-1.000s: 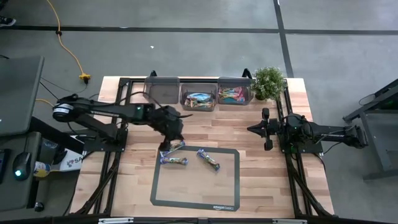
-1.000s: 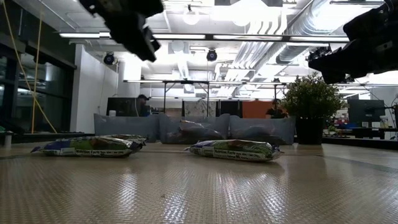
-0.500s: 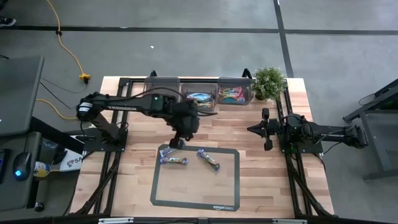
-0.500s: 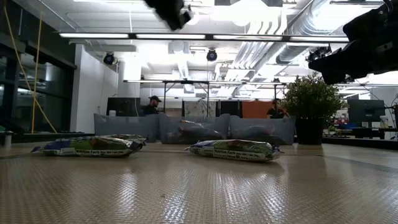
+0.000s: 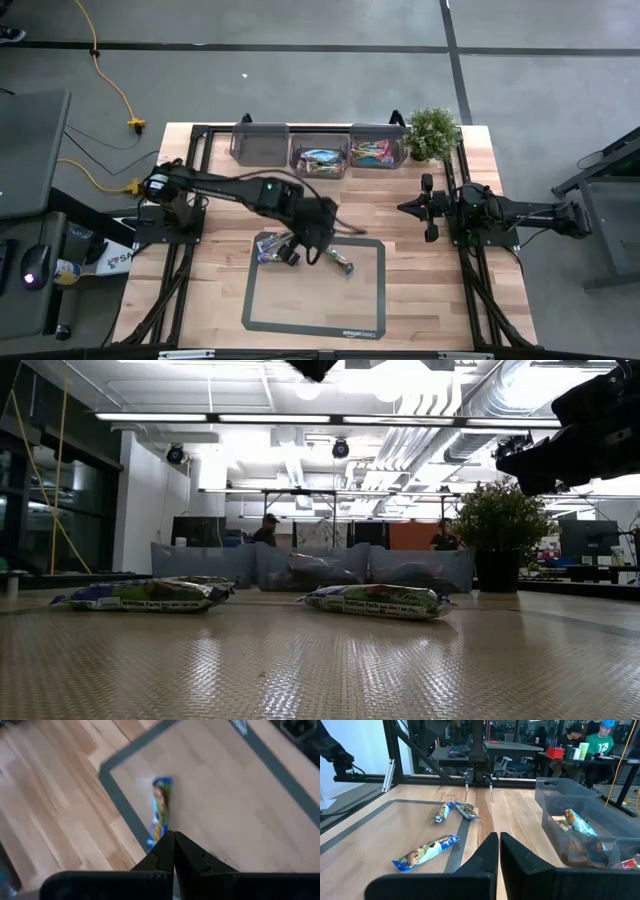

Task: Pick and place Granola Bars by type
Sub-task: Put the right blue granola bar into the left black bin

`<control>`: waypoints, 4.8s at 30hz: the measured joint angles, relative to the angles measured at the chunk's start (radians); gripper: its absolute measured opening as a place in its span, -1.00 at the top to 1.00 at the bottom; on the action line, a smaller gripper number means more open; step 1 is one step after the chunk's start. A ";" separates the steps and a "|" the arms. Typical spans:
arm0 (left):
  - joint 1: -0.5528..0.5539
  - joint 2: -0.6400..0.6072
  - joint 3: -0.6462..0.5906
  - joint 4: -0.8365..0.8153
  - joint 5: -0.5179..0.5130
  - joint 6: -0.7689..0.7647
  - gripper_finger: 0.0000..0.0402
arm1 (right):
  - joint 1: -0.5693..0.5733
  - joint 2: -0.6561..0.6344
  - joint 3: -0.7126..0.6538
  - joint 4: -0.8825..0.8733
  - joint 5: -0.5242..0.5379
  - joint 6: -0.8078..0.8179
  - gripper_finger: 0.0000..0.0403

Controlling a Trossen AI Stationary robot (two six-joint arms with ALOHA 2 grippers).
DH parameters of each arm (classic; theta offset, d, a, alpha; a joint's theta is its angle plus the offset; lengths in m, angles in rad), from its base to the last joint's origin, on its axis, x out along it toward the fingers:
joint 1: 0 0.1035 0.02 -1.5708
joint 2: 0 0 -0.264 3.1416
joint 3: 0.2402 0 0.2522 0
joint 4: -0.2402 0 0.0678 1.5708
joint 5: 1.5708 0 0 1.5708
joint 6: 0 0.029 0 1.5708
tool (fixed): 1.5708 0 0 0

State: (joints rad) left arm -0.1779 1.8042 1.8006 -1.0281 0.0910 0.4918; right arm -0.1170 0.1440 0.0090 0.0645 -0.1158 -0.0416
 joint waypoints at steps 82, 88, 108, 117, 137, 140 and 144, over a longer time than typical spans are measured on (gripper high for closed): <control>0.066 0.395 -0.088 0.229 -0.001 0.106 -0.43 | 0.000 0.046 0.000 0.000 0.000 0.000 1.00; 0.066 0.395 -0.088 0.254 0.005 0.103 -0.43 | 0.000 0.046 0.000 0.000 0.000 0.000 1.00; 0.032 0.437 -0.083 0.246 0.033 0.065 -0.43 | 0.000 0.046 0.000 0.000 0.000 0.000 1.00; 0.033 0.441 -0.085 0.255 0.029 0.052 -0.43 | 0.000 0.045 0.000 0.000 0.000 0.000 1.00; 0.033 0.442 -0.086 0.277 0.019 0.047 0.26 | 0.000 0.045 0.000 0.000 0.000 0.000 1.00; 0.033 0.442 -0.086 0.277 0.007 0.041 0.35 | 0.000 0.045 0.000 0.000 0.000 0.000 1.00; 0.033 0.442 -0.087 0.276 -0.004 0.020 0.45 | 0.000 0.045 0.000 0.000 0.000 0.000 1.00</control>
State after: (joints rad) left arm -0.1452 2.2463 1.7139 -0.7525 0.0868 0.5122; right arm -0.1169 0.1894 0.0086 0.0643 -0.1158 -0.0418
